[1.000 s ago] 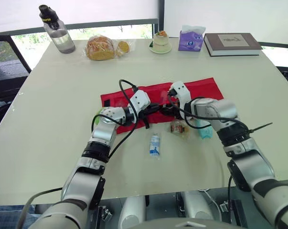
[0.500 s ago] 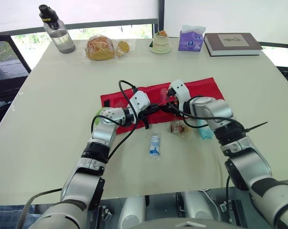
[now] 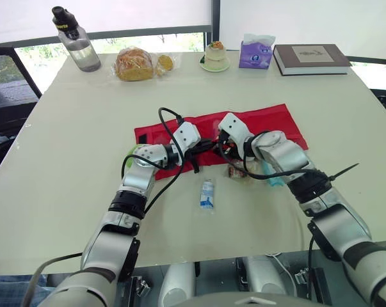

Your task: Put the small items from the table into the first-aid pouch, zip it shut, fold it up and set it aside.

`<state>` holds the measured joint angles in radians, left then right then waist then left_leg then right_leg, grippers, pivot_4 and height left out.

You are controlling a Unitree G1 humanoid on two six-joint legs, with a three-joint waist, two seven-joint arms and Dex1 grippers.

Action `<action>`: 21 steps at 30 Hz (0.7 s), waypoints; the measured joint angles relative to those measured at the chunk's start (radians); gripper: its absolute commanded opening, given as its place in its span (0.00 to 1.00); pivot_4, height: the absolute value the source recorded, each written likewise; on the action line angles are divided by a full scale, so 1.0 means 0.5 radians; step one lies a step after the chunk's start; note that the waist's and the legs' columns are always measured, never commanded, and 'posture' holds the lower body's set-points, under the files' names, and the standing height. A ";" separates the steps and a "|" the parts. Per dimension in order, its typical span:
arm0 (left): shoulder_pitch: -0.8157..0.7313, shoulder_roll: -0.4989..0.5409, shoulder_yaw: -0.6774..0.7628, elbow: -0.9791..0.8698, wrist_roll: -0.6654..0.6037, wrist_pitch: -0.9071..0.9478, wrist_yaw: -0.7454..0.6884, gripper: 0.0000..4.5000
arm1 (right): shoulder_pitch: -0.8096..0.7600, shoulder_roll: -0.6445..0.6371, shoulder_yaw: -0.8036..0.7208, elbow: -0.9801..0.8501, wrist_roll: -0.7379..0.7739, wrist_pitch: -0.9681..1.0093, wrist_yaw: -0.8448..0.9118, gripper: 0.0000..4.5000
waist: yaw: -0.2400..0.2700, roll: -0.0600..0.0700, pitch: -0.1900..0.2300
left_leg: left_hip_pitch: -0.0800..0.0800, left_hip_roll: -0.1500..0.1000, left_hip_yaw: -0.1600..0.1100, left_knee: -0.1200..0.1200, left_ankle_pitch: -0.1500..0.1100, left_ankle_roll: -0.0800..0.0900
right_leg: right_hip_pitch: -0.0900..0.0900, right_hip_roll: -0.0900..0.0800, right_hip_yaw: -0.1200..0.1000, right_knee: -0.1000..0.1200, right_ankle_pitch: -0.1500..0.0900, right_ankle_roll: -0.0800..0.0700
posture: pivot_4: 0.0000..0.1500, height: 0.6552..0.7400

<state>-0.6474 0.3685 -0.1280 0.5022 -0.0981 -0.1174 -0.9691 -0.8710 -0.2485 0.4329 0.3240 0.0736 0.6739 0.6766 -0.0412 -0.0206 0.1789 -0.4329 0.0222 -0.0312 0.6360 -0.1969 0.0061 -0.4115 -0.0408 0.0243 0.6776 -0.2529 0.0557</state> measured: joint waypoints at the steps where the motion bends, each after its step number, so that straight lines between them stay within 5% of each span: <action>1: 0.000 0.000 0.000 0.000 0.000 0.000 -0.001 0.00 | -0.001 0.000 0.011 0.010 -0.025 -0.034 0.013 0.43 | 0.000 0.000 0.000 | 0.000 0.000 0.000 0.000 0.000 0.000 | 0.000 0.000 0.000 0.000 0.000 0.000 | 1.00 0.92; 21: 0.000 0.016 0.000 -0.002 0.000 -0.008 -0.024 0.00 | 0.016 -0.080 0.172 0.093 -0.440 -0.738 0.227 0.43 | 0.001 0.000 0.000 | 0.001 0.000 0.000 0.000 0.000 0.000 | 0.000 0.000 0.000 0.001 0.000 0.000 | 1.00 0.92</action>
<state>-0.6475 0.3765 -0.1281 0.5015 -0.0982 -0.1213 -0.9813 -0.8629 -0.2886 0.5187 0.3706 -0.1464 0.3049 0.7901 -0.0406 -0.0207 0.1789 -0.4323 0.0221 -0.0314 0.6361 -0.1968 0.0059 -0.4113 -0.0408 0.0243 0.6781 -0.2529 0.0556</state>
